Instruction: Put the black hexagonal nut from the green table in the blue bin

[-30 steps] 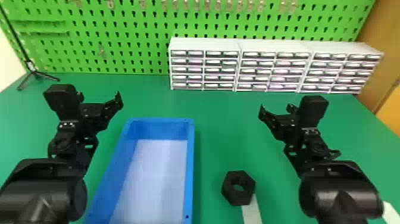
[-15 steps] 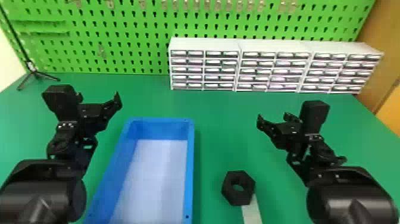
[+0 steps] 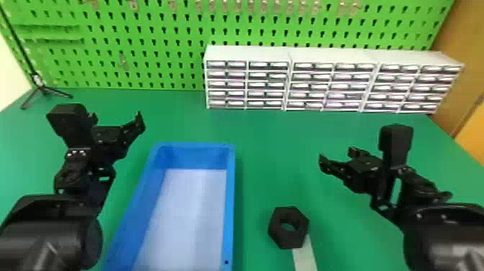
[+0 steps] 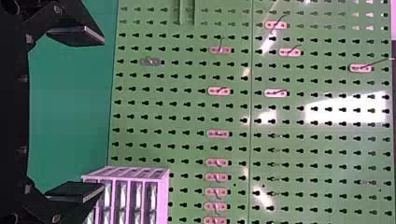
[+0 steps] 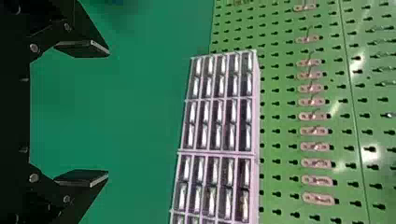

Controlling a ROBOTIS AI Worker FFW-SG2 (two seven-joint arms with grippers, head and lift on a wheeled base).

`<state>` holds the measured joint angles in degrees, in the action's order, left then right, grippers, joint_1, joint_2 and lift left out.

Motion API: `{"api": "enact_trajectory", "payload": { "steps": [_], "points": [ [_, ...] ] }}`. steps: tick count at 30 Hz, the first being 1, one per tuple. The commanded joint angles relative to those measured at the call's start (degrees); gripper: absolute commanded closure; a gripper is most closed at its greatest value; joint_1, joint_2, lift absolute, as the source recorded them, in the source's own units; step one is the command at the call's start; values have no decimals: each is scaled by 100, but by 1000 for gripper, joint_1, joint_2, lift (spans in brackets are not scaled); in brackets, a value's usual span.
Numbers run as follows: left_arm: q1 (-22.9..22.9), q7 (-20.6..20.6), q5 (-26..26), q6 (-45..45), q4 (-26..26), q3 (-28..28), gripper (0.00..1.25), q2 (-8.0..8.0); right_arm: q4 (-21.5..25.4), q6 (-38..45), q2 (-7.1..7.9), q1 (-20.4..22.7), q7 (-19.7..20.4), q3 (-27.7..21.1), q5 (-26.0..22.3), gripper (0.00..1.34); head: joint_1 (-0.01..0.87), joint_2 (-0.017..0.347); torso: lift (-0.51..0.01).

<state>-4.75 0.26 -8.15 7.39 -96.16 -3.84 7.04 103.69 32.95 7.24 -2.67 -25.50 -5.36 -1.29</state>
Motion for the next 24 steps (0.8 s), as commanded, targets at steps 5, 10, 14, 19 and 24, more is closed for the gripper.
{"api": "enact_trajectory", "payload": {
  "steps": [5,10,14,19,24],
  "points": [
    [35,0,6,-1,-34,-64,177,8,222,334,568,109,-763,105,77,349,683,28,-96],
    [71,0,42,-1,-78,-143,177,8,266,449,990,91,-1132,430,85,349,683,28,-96],
    [79,0,59,-1,-96,-169,177,8,266,519,1420,21,-1405,791,-2,346,683,28,-96],
    [97,0,85,-1,-104,-196,177,8,266,651,1868,-76,-1642,1204,-117,344,683,28,-96],
    [123,-9,129,-1,-122,-240,177,17,274,747,2317,-146,-1765,1538,-354,344,683,28,-96]
  ]
}}
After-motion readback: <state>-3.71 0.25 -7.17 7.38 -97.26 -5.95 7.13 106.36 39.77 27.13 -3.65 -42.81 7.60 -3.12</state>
